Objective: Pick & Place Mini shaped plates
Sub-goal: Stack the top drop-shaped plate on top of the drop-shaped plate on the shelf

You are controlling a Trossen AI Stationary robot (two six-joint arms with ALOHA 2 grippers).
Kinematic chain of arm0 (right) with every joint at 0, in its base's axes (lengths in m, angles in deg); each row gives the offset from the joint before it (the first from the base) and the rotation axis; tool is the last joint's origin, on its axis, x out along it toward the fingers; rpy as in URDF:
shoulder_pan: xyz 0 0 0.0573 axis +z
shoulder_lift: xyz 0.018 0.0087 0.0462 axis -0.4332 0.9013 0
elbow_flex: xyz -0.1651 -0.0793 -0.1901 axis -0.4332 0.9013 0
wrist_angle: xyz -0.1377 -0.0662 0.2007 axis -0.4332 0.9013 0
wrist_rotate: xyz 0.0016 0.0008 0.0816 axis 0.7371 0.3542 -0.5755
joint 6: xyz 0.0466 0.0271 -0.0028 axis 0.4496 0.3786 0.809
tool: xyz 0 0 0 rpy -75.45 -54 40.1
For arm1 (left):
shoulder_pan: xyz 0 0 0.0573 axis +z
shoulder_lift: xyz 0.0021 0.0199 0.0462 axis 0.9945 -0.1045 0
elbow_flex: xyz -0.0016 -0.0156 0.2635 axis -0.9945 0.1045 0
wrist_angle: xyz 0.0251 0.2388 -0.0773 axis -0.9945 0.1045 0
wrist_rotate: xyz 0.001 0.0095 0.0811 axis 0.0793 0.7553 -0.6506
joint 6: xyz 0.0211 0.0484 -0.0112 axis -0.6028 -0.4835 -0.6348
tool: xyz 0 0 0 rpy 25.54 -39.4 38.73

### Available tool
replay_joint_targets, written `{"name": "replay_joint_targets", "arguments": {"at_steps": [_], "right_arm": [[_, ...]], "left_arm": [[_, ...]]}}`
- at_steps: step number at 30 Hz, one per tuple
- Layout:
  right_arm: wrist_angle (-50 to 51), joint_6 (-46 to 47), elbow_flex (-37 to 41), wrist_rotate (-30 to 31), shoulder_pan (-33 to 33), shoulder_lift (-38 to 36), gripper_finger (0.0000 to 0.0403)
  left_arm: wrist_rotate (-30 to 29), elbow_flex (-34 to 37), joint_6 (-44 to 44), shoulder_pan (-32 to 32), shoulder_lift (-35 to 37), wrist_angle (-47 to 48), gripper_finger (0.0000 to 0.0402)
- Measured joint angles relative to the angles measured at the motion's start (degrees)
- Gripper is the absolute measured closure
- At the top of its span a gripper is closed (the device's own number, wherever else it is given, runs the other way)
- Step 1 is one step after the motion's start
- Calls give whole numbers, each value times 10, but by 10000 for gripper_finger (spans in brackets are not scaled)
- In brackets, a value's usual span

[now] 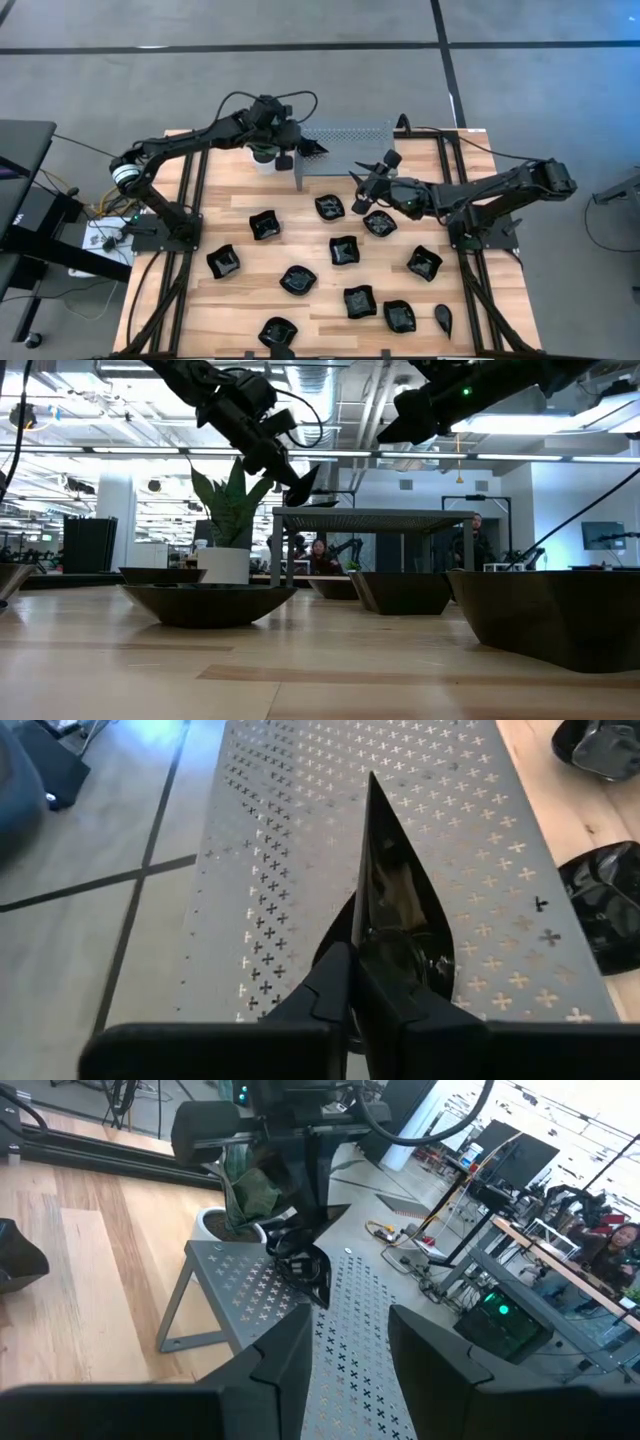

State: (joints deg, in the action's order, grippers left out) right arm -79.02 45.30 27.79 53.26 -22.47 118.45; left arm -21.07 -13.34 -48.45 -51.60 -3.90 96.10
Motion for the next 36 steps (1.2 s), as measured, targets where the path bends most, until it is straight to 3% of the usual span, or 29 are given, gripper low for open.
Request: {"name": "replay_joint_targets", "arguments": {"at_steps": [19, 25, 31, 36], "right_arm": [[0, 0, 0, -4, 0, 0, 274], [1, 10, 0, -73, 0, 0, 274], [11, 18, 0, -75, 0, 0, 274], [32, 20, 0, -76, 0, 0, 275]], "left_arm": [[-40, 0, 16, -4, 0, -40, 350], [-38, 0, 88, -39, 0, -33, 354], [-47, 0, 104, -109, 0, 73, 338], [-135, 0, 149, -177, 0, 163, 314]]}}
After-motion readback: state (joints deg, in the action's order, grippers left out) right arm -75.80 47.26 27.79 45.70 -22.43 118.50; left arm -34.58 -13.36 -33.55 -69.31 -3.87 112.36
